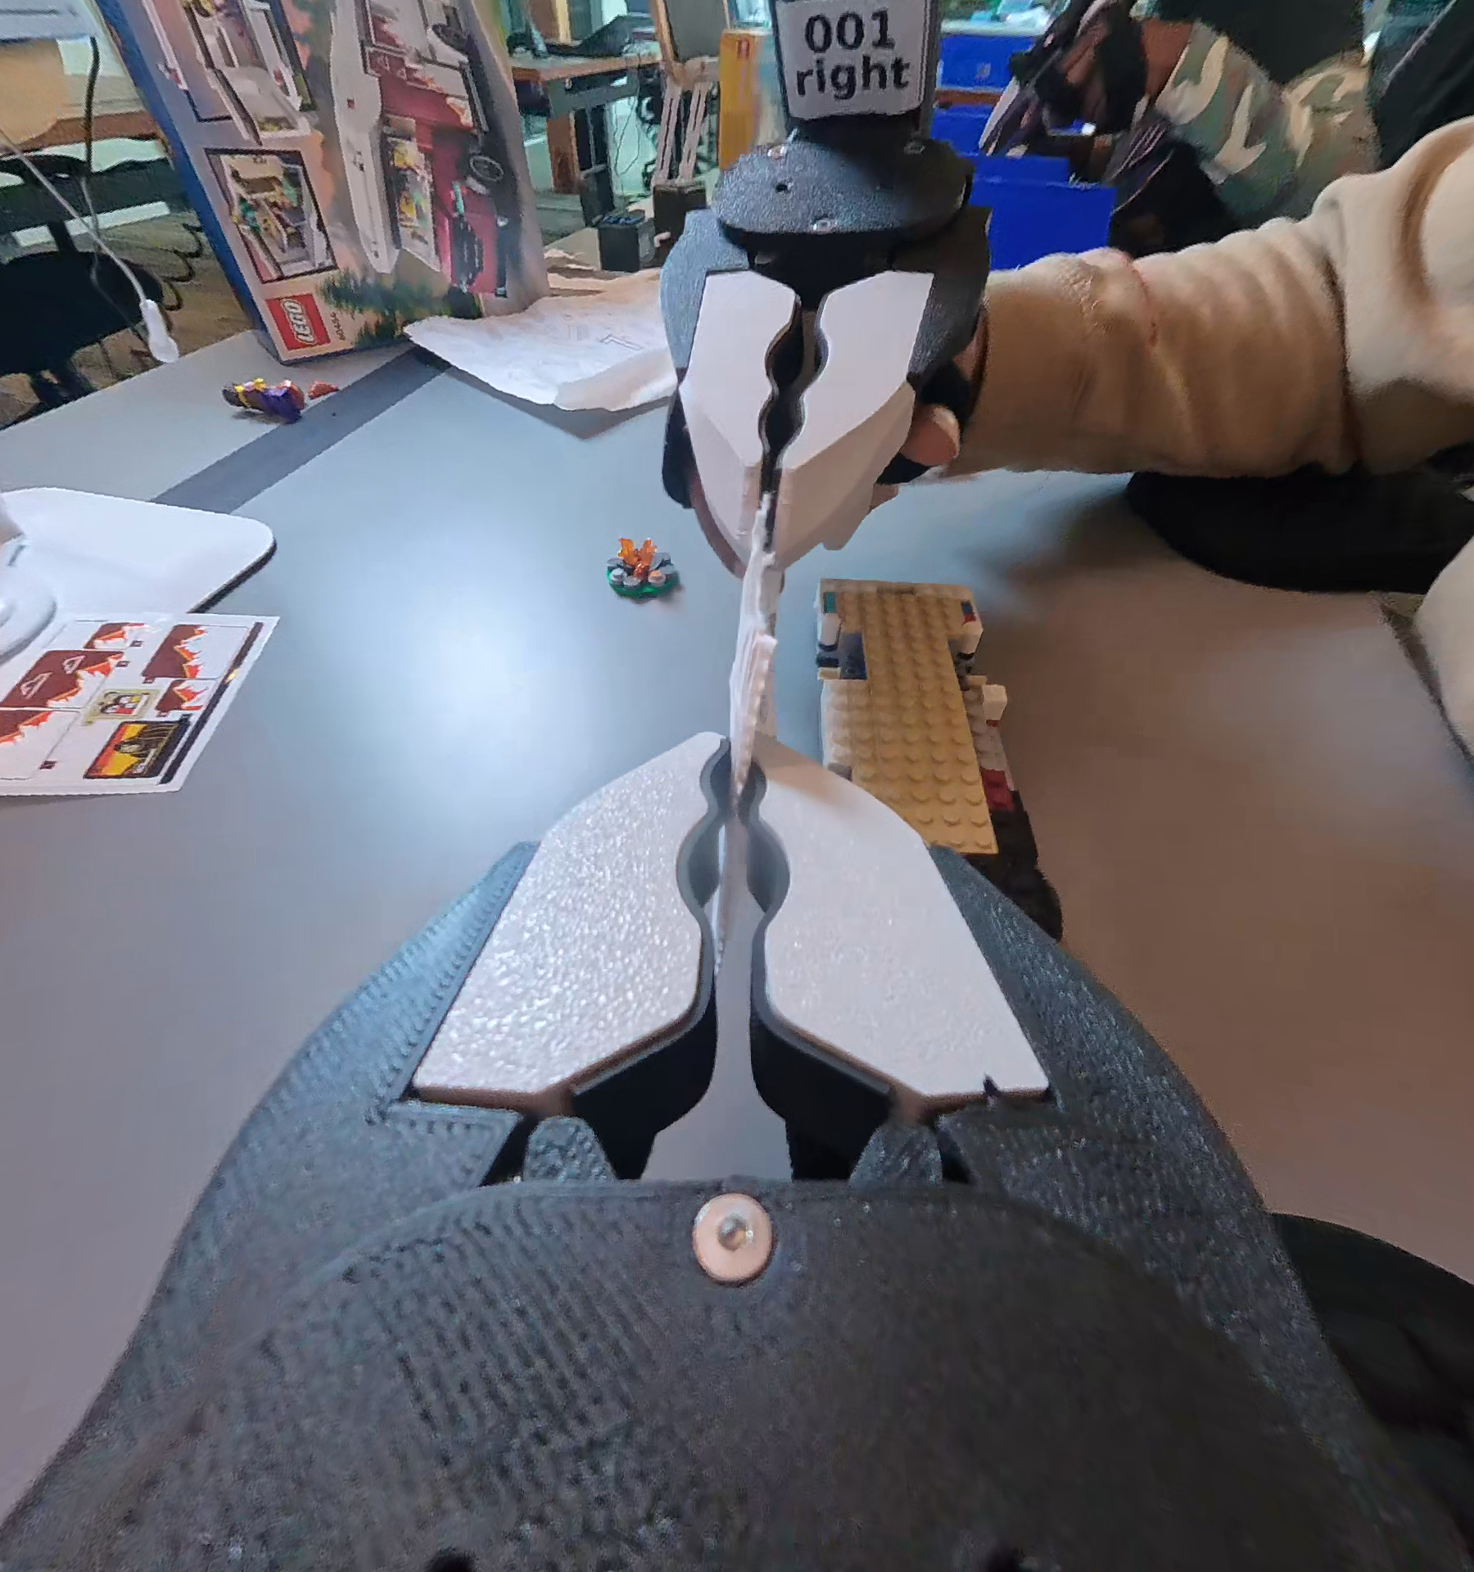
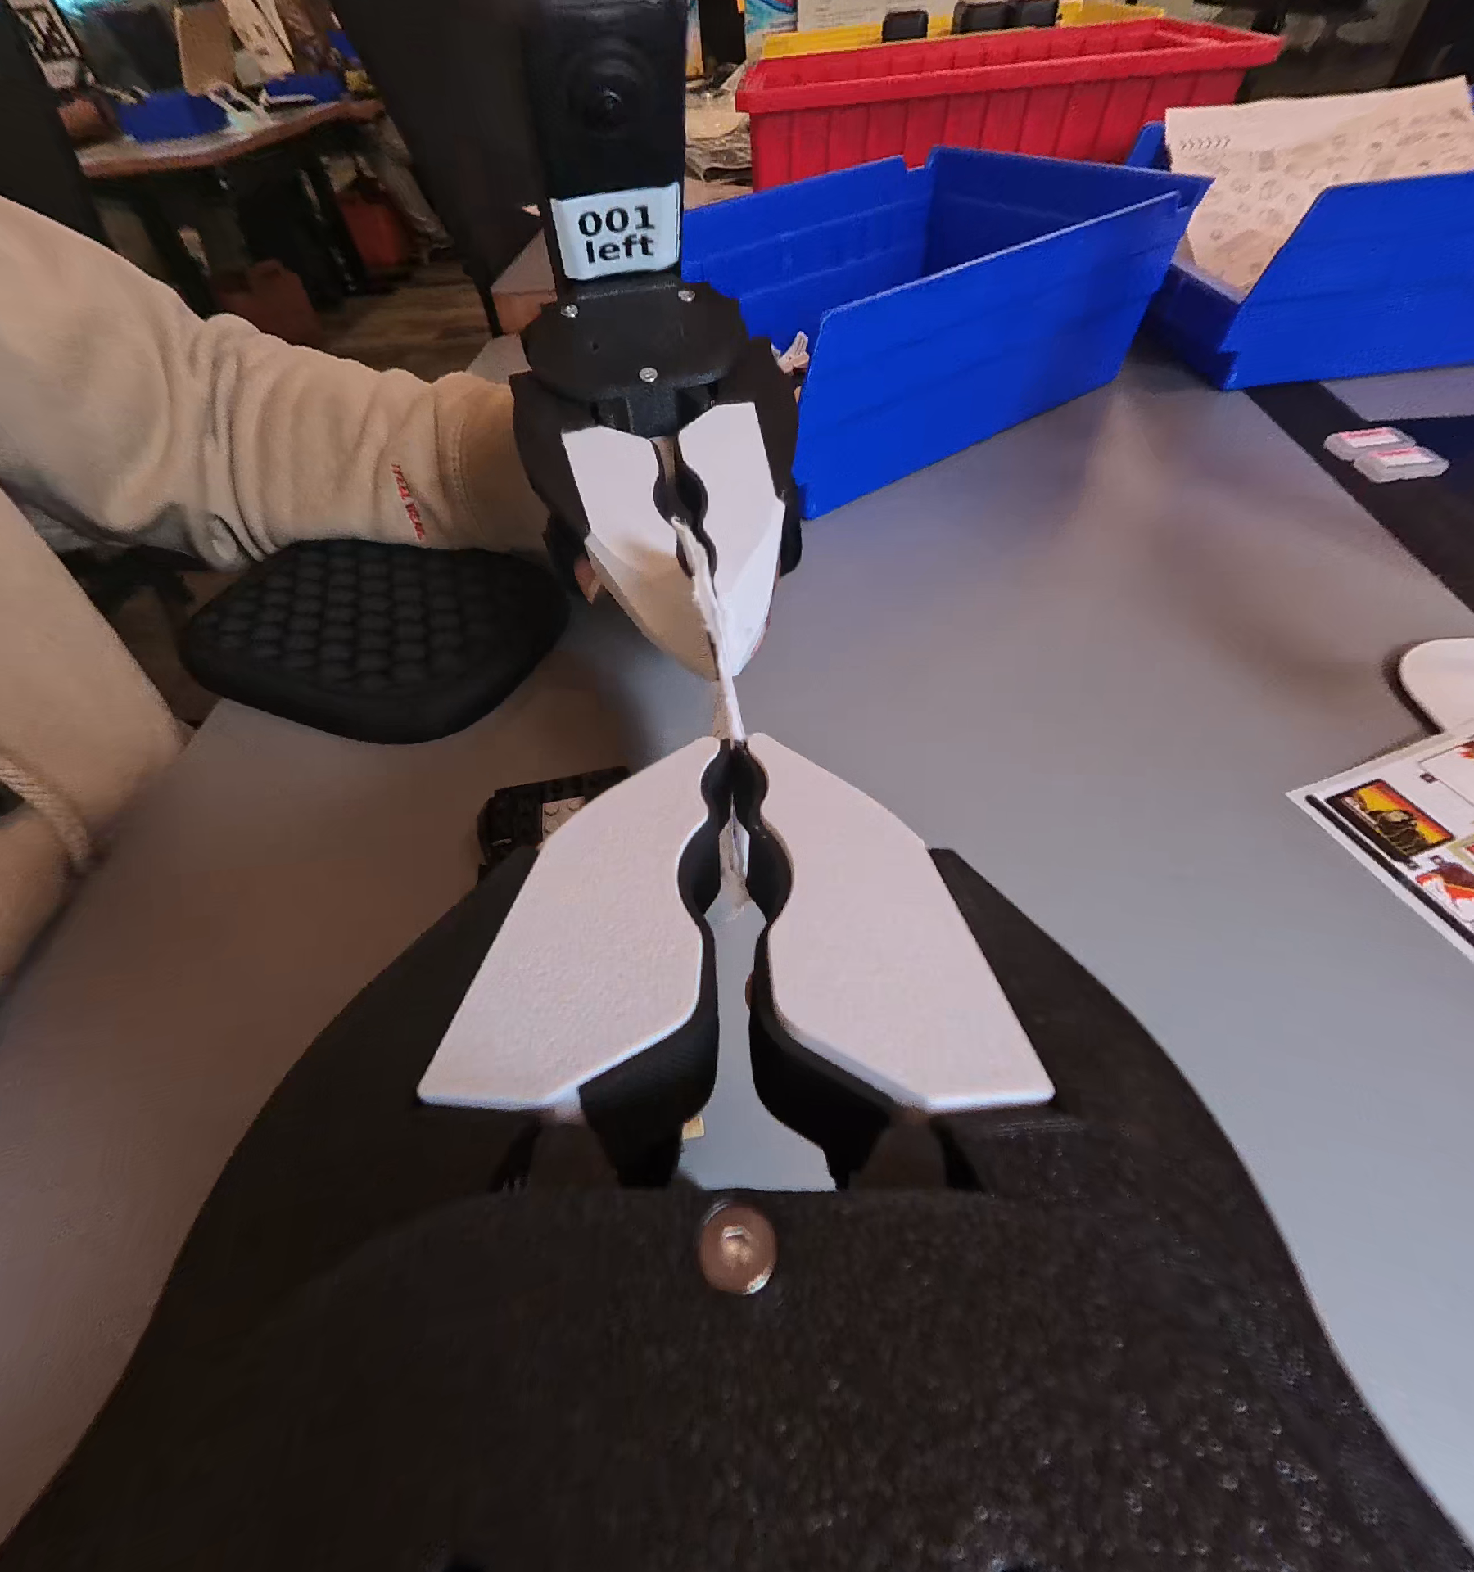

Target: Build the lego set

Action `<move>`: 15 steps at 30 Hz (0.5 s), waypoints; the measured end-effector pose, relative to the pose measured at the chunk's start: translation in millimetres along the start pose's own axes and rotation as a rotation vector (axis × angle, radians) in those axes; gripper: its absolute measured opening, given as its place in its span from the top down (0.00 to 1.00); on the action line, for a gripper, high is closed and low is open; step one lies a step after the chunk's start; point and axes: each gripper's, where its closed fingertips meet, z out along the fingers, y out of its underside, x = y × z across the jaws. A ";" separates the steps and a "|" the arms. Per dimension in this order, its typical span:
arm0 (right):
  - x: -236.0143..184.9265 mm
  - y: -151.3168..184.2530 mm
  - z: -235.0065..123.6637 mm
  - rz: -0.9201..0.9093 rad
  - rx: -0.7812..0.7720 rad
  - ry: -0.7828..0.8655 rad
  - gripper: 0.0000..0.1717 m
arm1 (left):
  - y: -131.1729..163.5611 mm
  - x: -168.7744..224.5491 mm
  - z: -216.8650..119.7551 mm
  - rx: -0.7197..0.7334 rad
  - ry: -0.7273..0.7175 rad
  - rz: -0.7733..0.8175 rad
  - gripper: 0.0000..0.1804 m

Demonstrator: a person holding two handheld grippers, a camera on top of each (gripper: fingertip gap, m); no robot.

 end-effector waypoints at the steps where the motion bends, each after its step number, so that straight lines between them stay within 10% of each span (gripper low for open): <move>1: -0.7 1.8 1.2 -0.010 -0.015 0.002 1.00 | 1.3 -3.6 0.6 -0.012 -0.033 0.024 0.98; 15: 9.5 -8.2 -2.9 0.005 0.041 0.079 0.98 | -13.2 7.7 -4.4 0.056 0.088 -0.204 1.00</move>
